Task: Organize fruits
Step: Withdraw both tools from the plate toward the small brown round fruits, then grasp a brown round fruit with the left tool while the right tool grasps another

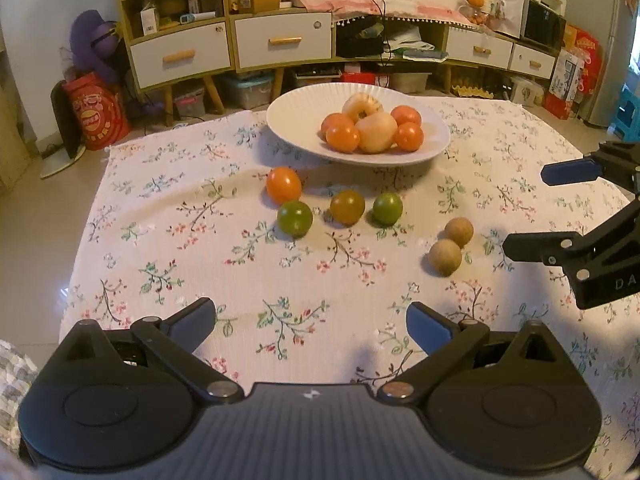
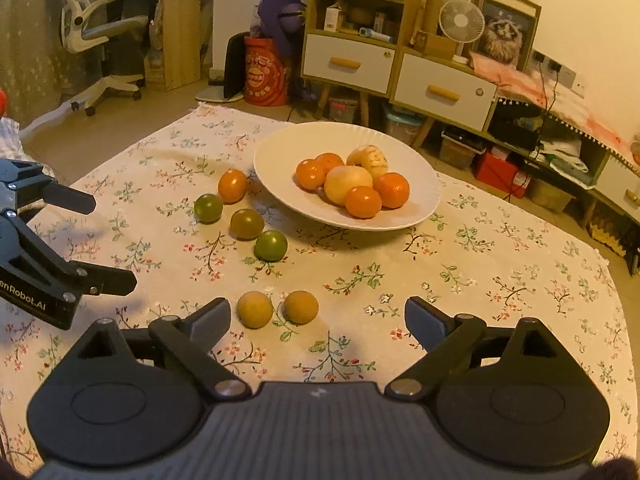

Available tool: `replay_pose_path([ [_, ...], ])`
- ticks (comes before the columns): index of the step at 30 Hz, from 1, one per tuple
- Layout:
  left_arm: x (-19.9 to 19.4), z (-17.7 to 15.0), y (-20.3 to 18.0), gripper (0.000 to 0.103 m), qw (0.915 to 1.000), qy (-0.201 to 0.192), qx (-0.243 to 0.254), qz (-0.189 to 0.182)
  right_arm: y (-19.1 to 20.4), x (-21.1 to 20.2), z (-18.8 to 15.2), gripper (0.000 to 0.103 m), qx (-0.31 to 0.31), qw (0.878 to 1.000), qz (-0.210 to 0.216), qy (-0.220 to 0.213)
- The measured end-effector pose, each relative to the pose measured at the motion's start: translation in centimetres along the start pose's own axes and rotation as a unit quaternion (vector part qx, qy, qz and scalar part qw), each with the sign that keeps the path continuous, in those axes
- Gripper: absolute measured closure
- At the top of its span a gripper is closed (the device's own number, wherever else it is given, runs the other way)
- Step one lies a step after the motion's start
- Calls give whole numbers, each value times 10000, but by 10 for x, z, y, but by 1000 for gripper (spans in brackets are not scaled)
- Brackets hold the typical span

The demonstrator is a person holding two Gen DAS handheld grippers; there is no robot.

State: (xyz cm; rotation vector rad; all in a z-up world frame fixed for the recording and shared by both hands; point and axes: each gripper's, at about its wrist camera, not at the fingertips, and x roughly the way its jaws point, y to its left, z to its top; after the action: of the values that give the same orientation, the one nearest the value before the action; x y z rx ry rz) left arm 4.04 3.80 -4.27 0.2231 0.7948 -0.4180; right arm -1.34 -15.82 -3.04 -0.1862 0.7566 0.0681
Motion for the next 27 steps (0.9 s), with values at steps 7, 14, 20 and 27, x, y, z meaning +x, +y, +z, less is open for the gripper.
replay_pose_path([
  [7,5,-10,2,14,10000,-17,-31,-56,7,3,-8,7,-196,9997,124,28],
  [14,10,-19,5,14,9999,-118,66,-16,8,4,-17,5,-258,9986,450,-78],
  [20,14,-21,9,14,9998,-192,12,-65,4,8,-20,2,-130,9982,584,-25],
  [27,23,-20,7,14,9998,-184,20,-78,0,16,-23,2,-47,9983,573,39],
])
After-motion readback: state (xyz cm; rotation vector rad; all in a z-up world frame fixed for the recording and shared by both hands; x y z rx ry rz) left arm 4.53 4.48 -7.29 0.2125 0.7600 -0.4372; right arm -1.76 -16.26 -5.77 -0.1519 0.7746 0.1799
